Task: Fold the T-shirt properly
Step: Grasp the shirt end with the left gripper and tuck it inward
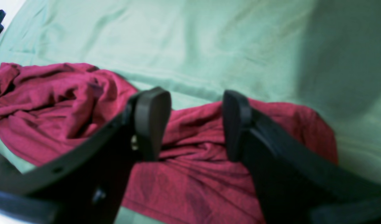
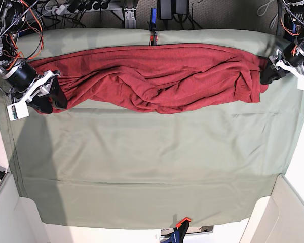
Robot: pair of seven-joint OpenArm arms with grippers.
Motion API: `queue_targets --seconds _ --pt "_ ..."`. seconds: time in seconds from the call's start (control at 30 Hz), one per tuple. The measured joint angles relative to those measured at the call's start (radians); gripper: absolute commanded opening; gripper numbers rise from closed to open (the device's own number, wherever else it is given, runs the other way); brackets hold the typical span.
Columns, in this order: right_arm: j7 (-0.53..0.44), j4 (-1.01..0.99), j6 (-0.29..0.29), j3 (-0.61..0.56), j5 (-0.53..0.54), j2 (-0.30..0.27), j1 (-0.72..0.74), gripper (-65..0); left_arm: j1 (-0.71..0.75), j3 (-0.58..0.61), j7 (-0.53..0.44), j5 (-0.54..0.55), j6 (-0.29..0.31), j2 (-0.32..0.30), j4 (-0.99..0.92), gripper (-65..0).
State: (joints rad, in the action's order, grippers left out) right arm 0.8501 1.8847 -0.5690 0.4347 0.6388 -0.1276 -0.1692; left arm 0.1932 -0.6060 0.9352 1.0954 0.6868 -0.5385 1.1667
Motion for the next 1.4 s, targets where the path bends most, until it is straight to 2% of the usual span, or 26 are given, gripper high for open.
queue_targets --seconds 0.3,0.43,0.77,0.87,0.97,1.27,1.4 --pt "0.004 0.0 0.0 0.0 0.0 0.0 0.0 -34.2 -0.003 0.012 0.116 0.201 0.002 -0.026 -0.018 -28.3" --pt "0.007 0.0 0.0 0.0 0.0 0.0 0.0 -34.2 -0.005 0.012 0.127 0.227 0.002 -0.041 -0.018 -27.8" --pt "0.007 0.0 0.0 0.0 0.001 0.0 0.0 -34.2 -0.004 0.028 0.142 0.231 0.002 -0.041 -0.021 -26.6" --pt "0.007 0.0 0.0 0.0 0.001 0.0 0.0 -34.2 -0.005 0.089 0.149 0.235 0.002 -0.041 -0.021 -17.7" --pt "0.007 0.0 0.0 0.0 0.001 0.0 0.0 -34.2 -0.006 0.148 0.137 0.252 0.003 -0.045 -0.021 -17.7" --pt "0.011 0.0 0.0 0.0 0.0 0.0 0.0 -34.2 -0.021 0.149 0.161 0.247 0.003 -0.057 -0.021 -17.7" --pt "0.011 0.0 0.0 0.0 0.001 0.0 0.0 -34.2 -0.021 0.196 0.156 0.248 0.003 -0.063 -0.021 -17.7"
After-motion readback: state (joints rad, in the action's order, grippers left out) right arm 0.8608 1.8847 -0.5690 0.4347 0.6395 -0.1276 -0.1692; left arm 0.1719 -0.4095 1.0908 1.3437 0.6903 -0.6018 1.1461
